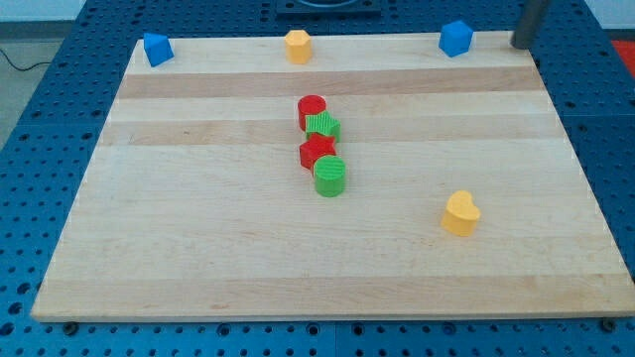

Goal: Move blue cube right horizontally towards green star

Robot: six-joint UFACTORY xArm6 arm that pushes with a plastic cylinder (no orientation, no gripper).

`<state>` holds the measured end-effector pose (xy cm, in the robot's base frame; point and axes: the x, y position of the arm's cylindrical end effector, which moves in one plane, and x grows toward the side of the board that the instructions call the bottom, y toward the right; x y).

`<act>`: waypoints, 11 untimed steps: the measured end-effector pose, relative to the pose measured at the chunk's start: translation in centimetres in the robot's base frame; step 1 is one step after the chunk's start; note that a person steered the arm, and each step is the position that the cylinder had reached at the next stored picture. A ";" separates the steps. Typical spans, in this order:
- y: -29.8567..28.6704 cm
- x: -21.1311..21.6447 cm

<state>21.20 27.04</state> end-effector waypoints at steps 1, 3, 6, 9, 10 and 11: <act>-5.3 -0.4; -11.5 0.9; -15.4 -1.7; -14.3 10.2; -14.3 10.5; -13.6 9.2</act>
<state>30.36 13.47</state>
